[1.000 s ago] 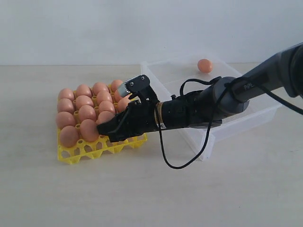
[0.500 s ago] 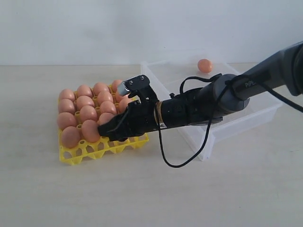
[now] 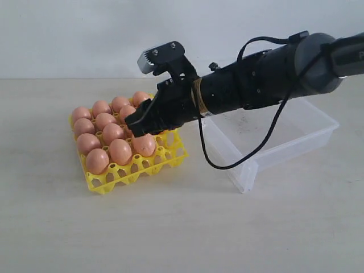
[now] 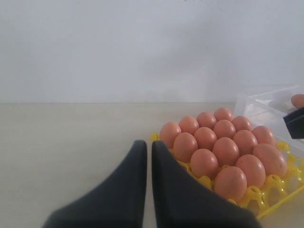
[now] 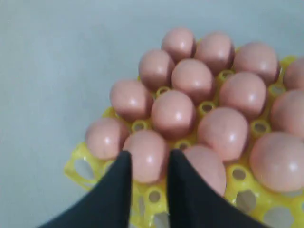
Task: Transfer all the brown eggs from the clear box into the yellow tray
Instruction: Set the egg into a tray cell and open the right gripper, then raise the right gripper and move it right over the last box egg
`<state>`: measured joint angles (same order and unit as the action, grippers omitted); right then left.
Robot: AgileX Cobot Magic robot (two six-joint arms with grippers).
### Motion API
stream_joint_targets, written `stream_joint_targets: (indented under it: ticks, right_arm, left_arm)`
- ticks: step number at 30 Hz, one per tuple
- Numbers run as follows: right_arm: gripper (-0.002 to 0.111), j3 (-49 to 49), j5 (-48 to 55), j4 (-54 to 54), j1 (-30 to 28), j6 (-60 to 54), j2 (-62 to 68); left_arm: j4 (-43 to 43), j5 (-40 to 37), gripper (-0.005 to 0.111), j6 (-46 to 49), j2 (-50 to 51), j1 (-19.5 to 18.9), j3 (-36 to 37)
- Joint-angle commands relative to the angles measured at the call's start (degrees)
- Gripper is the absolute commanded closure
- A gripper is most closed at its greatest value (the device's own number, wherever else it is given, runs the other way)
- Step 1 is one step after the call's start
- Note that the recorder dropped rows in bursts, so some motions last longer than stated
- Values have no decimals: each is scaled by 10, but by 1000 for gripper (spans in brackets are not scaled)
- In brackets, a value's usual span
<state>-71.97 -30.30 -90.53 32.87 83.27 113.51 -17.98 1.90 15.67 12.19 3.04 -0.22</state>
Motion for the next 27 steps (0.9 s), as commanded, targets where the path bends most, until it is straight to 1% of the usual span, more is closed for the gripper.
stream_joint_targets:
  ticks: [1,3,8,11,15,17,20,22,25,27]
  right_arm:
    - [107,0,-1,-94,-3,128,22]
    - [107,0,5,-94,-3,127,32]
    - [107,0,68,-94,-3,118,55]
    - [107,0,46,-83,-3,101,65]
    - [107,-1,31,-33,-2,60,71]
    - [107,-1,29,-26,-2,67,71]
    - [107,-1,28,-30,-2,85,71]
    - [107,-1,24,-50,-2,94,71]
    - [107,0,7,-94,-2,120,52]
    - [109,4,1,-94,-2,136,26]
  left_arm:
    - [-3,7,103,3,2,3,2]
    - [-3,7,103,3,2,3,2]
    - [-3,7,103,3,2,3,2]
    - [-3,7,103,3,2,3,2]
    - [-3,7,103,3,2,3,2]
    - [-3,7,103,3,2,3,2]
    - [-3,7,103,3,2,3,2]
    - [-3,7,103,3,2,3,2]
    - [-3,7,103,3,2,3,2]
    - [-3,7,103,3,2,3,2]
